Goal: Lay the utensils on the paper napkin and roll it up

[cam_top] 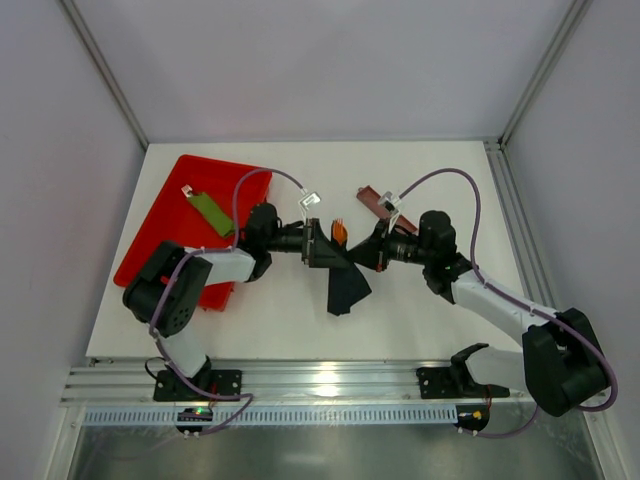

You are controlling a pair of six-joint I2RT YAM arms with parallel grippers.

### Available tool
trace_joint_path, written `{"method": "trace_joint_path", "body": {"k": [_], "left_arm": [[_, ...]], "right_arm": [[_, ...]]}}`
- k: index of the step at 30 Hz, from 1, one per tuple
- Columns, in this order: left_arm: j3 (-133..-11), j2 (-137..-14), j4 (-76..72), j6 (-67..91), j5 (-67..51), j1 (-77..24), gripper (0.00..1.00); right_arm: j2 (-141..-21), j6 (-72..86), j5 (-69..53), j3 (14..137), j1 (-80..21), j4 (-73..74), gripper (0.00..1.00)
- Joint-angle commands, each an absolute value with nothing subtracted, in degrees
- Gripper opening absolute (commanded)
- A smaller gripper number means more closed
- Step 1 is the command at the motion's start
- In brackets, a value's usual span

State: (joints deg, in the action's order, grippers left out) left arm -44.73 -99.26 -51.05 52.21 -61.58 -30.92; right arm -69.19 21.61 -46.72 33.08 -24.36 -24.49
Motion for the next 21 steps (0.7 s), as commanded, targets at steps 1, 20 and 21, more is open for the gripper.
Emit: {"method": "trace_joint_path", "body": {"k": [1,20,21], "left_arm": [[-43.86,-99.49,-56.95,54.23,-63.98,-30.59,0.84],[-44.03,-103.89,-66.00,60.82,-66.00,-30.59,0.71],[-44.03,-103.89,-66.09,60.91,-66.01,-30.59,0.70]], "right_arm": [[-67.15,22.32,-47.72,33.05,-24.17,-28.56,0.04],[-68.73,23.82,-48.69,33.93,-24.17,-30.94,0.04],[-68.82,23.73,-48.69,33.93,-24.17,-30.94,0.04]]}}
